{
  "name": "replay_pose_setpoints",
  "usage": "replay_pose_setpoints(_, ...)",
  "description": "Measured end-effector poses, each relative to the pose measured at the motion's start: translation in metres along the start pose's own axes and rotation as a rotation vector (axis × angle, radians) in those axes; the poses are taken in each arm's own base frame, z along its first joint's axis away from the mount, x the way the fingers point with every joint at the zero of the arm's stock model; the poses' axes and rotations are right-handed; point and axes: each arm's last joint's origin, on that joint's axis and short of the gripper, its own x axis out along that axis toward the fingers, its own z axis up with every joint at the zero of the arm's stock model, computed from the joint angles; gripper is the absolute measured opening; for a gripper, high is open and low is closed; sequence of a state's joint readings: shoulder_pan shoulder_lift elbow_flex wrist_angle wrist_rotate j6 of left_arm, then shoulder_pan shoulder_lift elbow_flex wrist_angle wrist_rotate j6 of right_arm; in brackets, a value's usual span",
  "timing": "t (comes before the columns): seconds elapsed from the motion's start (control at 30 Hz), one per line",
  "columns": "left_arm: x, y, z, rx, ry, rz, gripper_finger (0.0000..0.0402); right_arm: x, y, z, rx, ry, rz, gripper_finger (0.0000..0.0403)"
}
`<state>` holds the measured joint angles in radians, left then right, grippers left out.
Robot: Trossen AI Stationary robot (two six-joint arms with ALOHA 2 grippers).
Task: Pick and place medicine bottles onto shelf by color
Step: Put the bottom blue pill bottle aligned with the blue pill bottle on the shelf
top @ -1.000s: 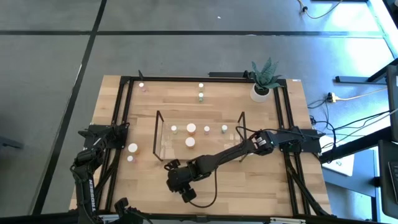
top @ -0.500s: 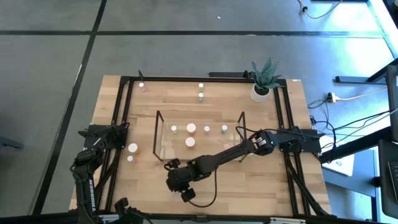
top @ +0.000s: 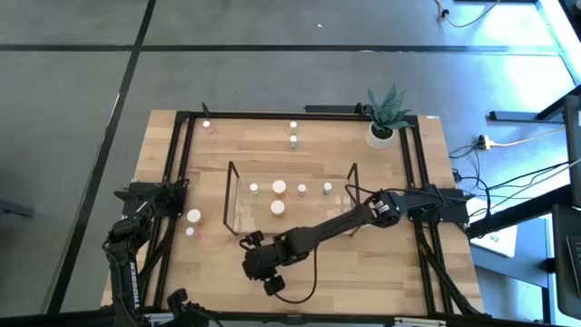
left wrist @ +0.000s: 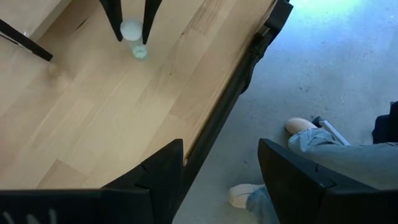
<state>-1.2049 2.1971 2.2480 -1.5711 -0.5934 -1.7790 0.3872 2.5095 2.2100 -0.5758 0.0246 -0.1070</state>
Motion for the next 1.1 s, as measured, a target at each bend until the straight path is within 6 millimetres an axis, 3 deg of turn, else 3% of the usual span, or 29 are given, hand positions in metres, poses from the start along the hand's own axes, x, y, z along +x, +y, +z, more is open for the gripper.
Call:
replay_pose_setpoints(0.23, 0.000, 0.000, 0.000, 0.000, 0.000, 0.000, 0.0202, -0.021, 0.014, 0.019, -0.026, -0.004, 0.043, 0.0129)
replay_pose_setpoints(0.47, 0.000, 0.000, 0.000, 0.000, 0.000, 0.000, 0.0202, -0.049, 0.016, 0.031, -0.027, -0.013, 0.075, 0.0129)
replay_pose_setpoints(0.77, 0.001, 0.000, 0.001, 0.000, -0.010, -0.001, 0.0202, -0.114, 0.020, 0.043, -0.016, 0.014, 0.075, 0.0129)
replay_pose_setpoints(1.1, 0.011, -0.002, 0.017, 0.052, -0.059, 0.017, 0.0202, -0.210, 0.028, 0.044, 0.042, 0.076, -0.148, 0.0129)
